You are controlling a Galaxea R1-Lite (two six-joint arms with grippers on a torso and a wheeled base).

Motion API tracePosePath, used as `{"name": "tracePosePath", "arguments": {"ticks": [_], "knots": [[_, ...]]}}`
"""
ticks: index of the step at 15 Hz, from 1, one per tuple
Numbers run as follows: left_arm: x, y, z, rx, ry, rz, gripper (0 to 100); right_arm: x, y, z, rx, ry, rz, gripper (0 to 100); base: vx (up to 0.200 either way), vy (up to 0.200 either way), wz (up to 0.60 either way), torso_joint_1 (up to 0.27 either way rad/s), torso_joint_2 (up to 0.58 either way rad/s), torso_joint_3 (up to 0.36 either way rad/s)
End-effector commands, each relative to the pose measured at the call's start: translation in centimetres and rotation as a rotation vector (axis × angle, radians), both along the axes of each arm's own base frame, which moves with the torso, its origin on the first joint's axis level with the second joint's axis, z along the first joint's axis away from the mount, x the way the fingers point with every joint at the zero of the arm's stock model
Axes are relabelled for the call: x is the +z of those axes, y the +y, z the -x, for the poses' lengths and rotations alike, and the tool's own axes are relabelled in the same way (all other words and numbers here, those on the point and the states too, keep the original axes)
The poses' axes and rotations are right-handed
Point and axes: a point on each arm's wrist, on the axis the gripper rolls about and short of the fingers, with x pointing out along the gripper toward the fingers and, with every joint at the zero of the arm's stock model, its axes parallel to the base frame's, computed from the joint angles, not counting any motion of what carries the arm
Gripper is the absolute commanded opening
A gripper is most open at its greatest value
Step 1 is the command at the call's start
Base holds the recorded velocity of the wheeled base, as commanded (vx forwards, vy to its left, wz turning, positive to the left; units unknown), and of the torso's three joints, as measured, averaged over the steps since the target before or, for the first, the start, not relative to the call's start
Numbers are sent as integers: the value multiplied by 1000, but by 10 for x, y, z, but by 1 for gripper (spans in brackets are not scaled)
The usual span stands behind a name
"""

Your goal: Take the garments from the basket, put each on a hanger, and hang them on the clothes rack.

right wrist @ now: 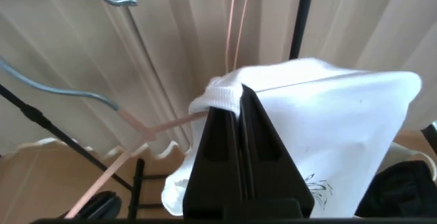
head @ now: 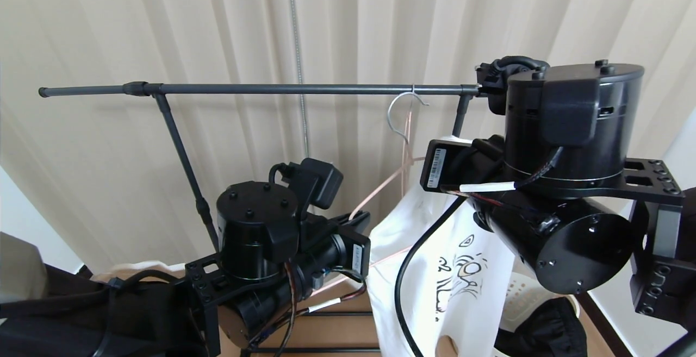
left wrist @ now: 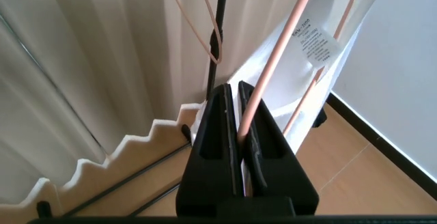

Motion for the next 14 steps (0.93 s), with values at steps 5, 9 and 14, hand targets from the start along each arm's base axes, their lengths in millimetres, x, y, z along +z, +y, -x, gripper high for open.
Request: {"name": "tracePosePath", "arguments": {"ticks": [5,9,14], "knots": [[-1,-2,-2,1,-17,16,0,10,6,8,29,-21,-65,0,0,0,0,0,0,0],[4,-1,-1,0,-45,44,0,14,4,8,25,-37,-86,100,0,0,0,0,0,0],[11,8,6,2,-56,54,0,29,-24,-3,-55,-69,-83,100,0,0,0,0,0,0]]}}
